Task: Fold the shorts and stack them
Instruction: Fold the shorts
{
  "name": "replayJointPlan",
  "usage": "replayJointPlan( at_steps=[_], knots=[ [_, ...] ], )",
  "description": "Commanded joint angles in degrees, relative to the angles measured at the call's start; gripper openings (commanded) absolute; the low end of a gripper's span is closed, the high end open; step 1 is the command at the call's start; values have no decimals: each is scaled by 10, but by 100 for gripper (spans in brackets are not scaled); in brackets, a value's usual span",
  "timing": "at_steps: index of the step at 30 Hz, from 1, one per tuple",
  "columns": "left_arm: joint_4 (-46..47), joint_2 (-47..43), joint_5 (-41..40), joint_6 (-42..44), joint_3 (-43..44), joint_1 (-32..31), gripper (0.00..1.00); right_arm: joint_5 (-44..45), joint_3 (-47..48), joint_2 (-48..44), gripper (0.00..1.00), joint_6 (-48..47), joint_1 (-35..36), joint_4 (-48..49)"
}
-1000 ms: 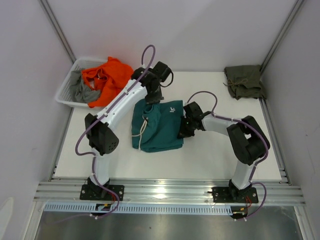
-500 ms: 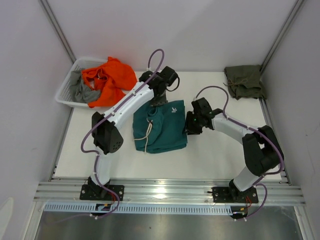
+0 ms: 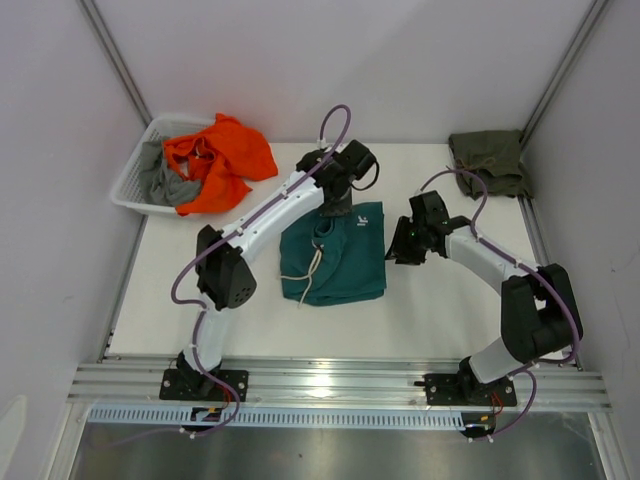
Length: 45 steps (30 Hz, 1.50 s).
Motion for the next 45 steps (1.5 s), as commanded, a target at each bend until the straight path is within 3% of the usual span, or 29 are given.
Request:
replayJointPlan(
  at_steps=[1,2,4,6,10,15,19,21,22,24,26,27,28,33,38,45],
  knots=[
    [39,2,24,19,27,-7,37,6,-7,-28,38,-8,-9,-9],
    [51,1,32,24,26,-10,48,6,-8,-27,38,-8,-11,-9],
    [66,-5,46,44,24,-22,81,5,-10,-25,38,-9,-16,-6],
    [102,-21,76,56,13,-31,99,3,-11,-22,38,-7,-20,-3],
    [197,-66,171,65,-49,-39,99,1,-17,-20,38,-2,-31,4],
    [211,-110,152,60,-55,-37,99,-8,-31,-33,38,1,-40,31],
    [186,-153,196,39,-102,13,99,-20,-24,-36,53,-1,-42,52],
    [188,-174,218,31,-133,56,99,-27,-15,-31,55,-3,-45,62],
    [196,-188,221,36,-194,67,99,-47,-13,-23,57,-4,-52,69],
    [228,-234,215,55,-236,96,99,-67,-4,-12,62,-1,-57,80],
    [245,-255,223,83,-300,124,99,-94,8,10,85,2,-60,82],
    [246,-269,241,91,-313,135,99,-101,11,15,88,5,-57,86],
    [246,-272,253,105,-338,144,99,-104,9,18,99,7,-57,89],
    [300,-312,334,131,-472,188,99,-144,-28,16,100,43,-55,119],
    [329,-357,357,145,-511,189,99,-162,-112,-44,99,81,-40,142],
    [378,-378,426,149,-528,185,99,-196,-229,-107,100,164,-39,253]
  ],
)
